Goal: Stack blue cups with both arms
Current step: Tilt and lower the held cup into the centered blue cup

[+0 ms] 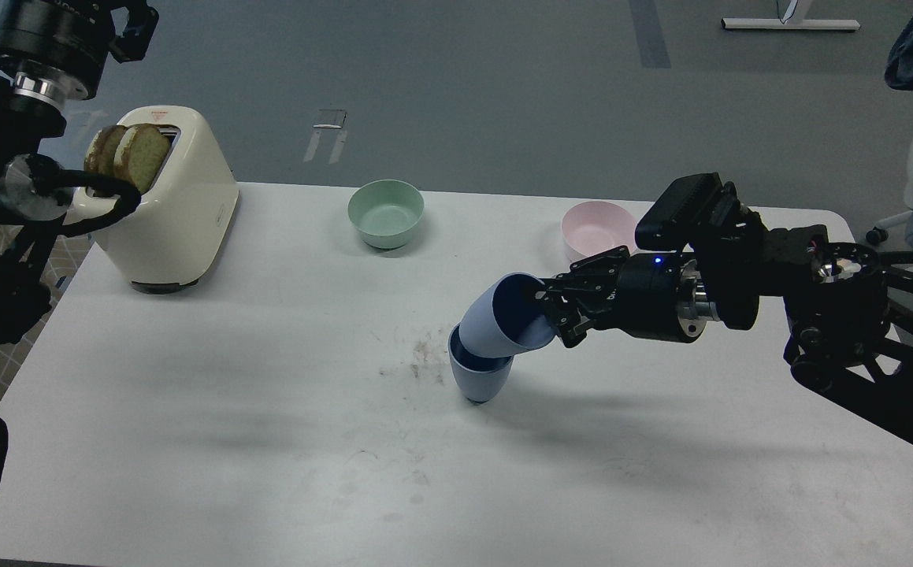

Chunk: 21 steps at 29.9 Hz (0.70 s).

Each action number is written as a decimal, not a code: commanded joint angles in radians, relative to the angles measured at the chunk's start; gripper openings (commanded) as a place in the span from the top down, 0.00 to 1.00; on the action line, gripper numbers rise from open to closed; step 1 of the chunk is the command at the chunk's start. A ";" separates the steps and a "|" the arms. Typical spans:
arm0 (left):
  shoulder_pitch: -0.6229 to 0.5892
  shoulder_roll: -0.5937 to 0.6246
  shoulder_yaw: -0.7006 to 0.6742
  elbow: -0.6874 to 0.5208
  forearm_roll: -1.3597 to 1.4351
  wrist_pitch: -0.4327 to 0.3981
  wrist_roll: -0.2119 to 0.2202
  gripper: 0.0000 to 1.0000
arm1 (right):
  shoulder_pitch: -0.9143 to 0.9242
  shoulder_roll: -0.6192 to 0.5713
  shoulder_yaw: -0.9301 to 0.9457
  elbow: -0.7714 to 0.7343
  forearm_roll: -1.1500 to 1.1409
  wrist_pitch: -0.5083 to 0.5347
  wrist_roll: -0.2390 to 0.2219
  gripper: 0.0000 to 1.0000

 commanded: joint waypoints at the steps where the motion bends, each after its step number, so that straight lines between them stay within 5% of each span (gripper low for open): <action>1: -0.005 -0.002 0.001 0.002 0.000 0.000 0.000 0.03 | 0.000 0.003 -0.002 -0.001 0.000 0.000 -0.001 1.00; 13: -0.003 -0.004 0.001 0.003 0.000 0.000 0.000 0.03 | -0.001 0.015 0.000 -0.014 -0.003 0.000 -0.001 1.00; 21: 0.000 -0.004 0.001 0.003 0.000 0.000 0.000 0.03 | -0.006 0.049 0.001 -0.041 -0.003 0.000 -0.004 0.88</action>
